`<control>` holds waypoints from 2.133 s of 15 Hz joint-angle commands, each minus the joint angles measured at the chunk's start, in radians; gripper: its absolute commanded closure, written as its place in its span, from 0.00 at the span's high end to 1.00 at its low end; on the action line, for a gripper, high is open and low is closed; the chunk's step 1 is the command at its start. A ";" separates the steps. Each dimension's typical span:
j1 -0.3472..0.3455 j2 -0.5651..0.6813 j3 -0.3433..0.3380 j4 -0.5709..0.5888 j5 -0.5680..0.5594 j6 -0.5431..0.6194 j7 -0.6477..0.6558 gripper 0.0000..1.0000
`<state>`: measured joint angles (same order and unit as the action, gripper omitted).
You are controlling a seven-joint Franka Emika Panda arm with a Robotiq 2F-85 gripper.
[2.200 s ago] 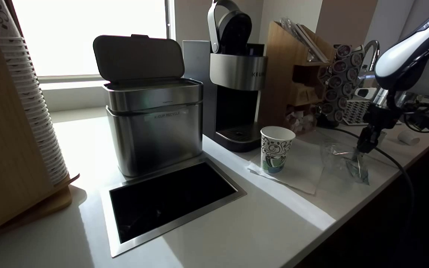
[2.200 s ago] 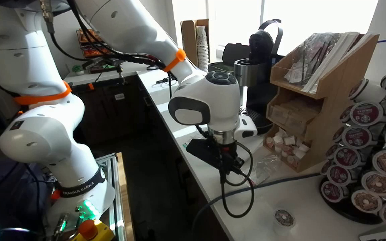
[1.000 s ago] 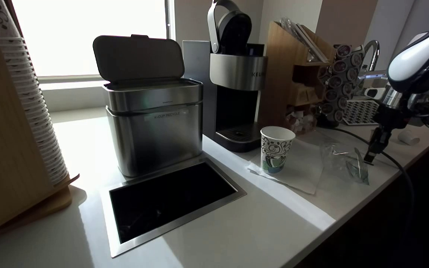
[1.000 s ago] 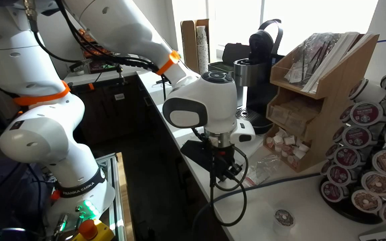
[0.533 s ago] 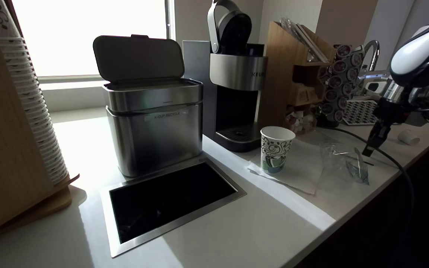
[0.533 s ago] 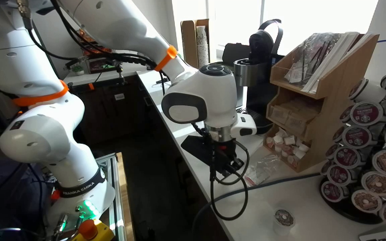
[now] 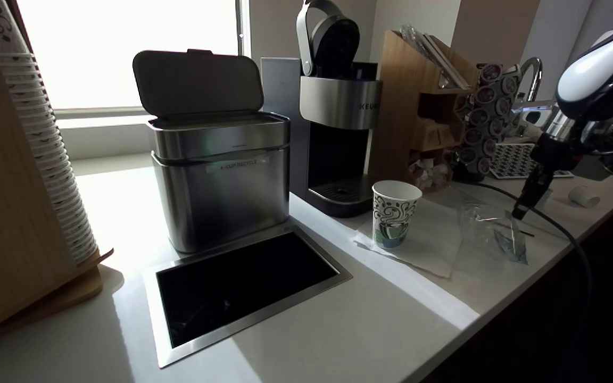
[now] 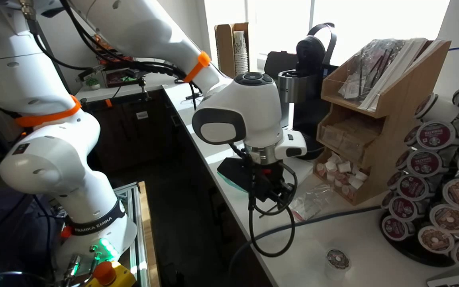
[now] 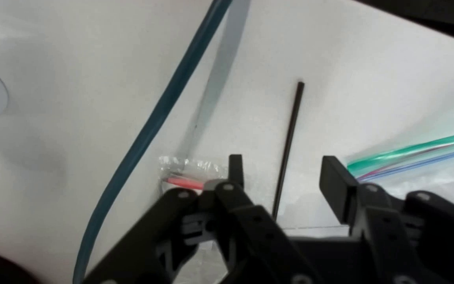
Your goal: Put the black straw in the coffee cup on the left.
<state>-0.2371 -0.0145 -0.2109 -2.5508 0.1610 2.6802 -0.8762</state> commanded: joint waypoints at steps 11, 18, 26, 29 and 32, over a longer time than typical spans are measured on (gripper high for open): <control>0.026 0.074 0.028 -0.006 0.201 0.133 -0.073 0.99; 0.023 0.101 0.054 0.003 0.366 0.188 -0.214 0.91; 0.018 0.125 0.070 0.015 0.479 0.185 -0.311 0.52; 0.016 0.133 0.071 0.019 0.499 0.183 -0.330 0.31; 0.014 0.135 0.070 0.021 0.513 0.185 -0.345 0.32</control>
<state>-0.2142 0.1019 -0.1528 -2.5364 0.6211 2.8436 -1.1671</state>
